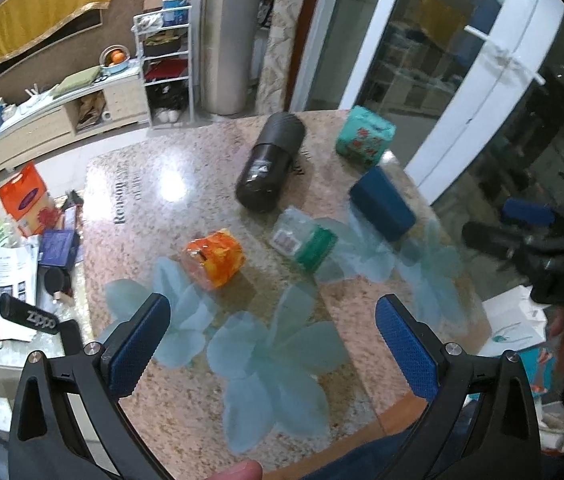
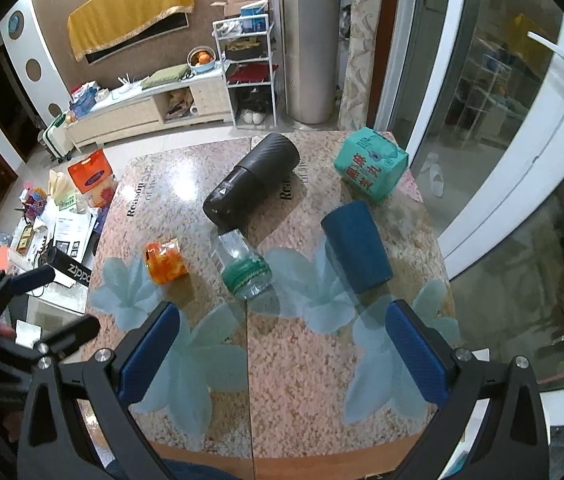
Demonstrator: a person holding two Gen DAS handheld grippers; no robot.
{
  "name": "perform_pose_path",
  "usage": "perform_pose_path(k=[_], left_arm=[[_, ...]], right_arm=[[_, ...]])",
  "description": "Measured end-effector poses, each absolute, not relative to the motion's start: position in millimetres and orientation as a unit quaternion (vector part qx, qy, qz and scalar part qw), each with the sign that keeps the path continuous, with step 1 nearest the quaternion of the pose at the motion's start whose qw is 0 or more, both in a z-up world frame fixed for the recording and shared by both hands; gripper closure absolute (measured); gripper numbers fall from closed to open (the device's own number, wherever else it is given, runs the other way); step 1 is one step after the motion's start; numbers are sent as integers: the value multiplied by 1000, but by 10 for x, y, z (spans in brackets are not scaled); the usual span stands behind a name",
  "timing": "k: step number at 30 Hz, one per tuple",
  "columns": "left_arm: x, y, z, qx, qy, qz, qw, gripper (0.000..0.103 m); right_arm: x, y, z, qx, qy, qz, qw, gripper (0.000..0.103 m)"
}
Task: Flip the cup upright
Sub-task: 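Move the right tool toward the black tumbler lying on its side, then close the right gripper around the black tumbler's base and lift it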
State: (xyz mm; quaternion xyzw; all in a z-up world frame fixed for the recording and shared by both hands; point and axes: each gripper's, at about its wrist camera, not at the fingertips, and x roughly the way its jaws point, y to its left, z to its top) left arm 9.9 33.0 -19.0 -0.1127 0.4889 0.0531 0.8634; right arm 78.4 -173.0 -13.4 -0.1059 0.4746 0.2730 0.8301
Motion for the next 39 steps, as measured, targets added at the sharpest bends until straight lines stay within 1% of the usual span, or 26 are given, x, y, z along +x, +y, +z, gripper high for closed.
perform_pose_path(k=[5,10,16,17,23,30,33,39], left_arm=[[198,398,-286,-122,503,40,855,0],[294,434,-376,-124,518,34,846,0],[401,619,-505,-154,529,47,833,0],[422,656,-532,-159,531,51,831,0],[524,779,-698,-148,542,78,824,0],[597,886,-934,-168,557,73,810,0],[610,902,-1051,-181,565,72,802,0],[606,908,-1217,-187,578,77,791,0]], right_arm=[[1072,-1487,-212,-92,500,297,808,0],[1337,-1179,-370,-103,523,313,786,0],[1533,-868,-502,-108,543,340,760,0],[1608,-820,-576,-125,557,330,752,0],[1905,-490,-831,-137,587,317,732,0],[2217,-164,-1104,-101,617,301,720,0],[2361,-44,-1238,-102,625,289,718,0],[2601,15,-1433,-84,647,259,712,0]])
